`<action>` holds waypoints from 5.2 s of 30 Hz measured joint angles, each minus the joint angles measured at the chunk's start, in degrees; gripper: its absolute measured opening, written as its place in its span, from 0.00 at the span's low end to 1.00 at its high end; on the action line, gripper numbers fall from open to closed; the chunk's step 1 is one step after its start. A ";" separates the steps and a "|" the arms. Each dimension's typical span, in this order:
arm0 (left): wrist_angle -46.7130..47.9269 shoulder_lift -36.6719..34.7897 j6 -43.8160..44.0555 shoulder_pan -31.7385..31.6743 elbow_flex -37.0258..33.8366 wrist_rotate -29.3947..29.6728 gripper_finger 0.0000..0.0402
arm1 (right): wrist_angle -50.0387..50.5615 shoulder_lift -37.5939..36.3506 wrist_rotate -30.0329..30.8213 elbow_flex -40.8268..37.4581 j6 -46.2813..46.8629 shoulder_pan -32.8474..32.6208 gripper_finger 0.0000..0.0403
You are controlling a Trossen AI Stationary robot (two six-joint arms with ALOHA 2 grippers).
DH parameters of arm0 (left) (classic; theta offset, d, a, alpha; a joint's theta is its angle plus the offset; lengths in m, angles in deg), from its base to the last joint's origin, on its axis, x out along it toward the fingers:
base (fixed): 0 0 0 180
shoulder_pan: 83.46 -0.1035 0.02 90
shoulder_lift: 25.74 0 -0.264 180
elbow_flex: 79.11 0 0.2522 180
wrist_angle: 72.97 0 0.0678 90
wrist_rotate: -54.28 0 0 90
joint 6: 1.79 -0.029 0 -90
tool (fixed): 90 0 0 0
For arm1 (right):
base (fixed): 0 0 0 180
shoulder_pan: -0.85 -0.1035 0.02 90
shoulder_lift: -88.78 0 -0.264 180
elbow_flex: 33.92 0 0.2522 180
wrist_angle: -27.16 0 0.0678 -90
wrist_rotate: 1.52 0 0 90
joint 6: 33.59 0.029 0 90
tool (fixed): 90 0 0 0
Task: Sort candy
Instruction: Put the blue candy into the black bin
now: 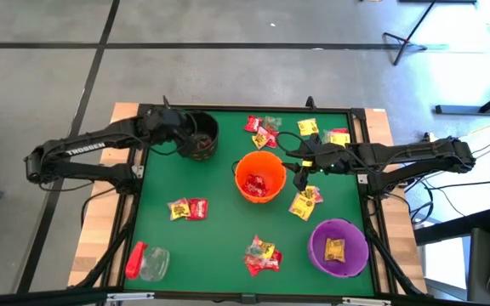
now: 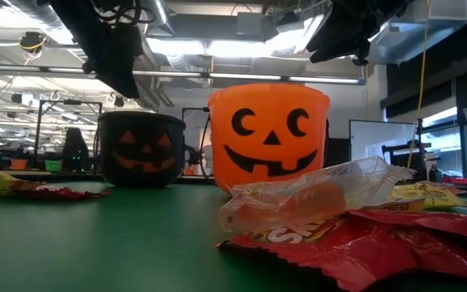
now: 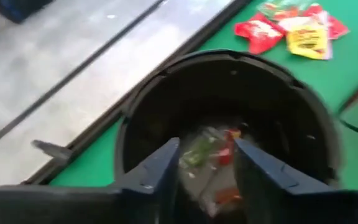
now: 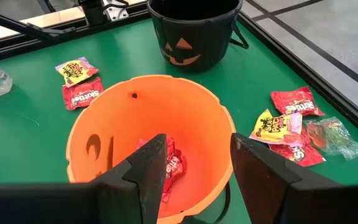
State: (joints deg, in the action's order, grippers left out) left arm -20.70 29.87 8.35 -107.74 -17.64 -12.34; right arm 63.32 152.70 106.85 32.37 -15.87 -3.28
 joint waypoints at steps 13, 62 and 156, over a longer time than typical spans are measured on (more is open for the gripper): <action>-0.03 -0.04 -1.73 11.49 13.25 -24.10 0.46 | -10.93 0.00 -11.59 -0.02 -3.44 -0.03 0.44; -0.12 -0.02 -1.71 35.69 11.38 -15.11 0.46 | -8.63 46.64 -14.16 20.98 -0.05 -26.71 0.44; -14.60 7.92 4.26 35.71 11.38 -8.92 0.46 | -2.86 36.52 4.53 39.71 -19.94 -9.04 0.01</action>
State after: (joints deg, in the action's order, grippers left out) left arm -35.29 37.79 12.60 -72.02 -6.26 -21.26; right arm 60.45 189.22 111.38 72.09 -35.81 -12.32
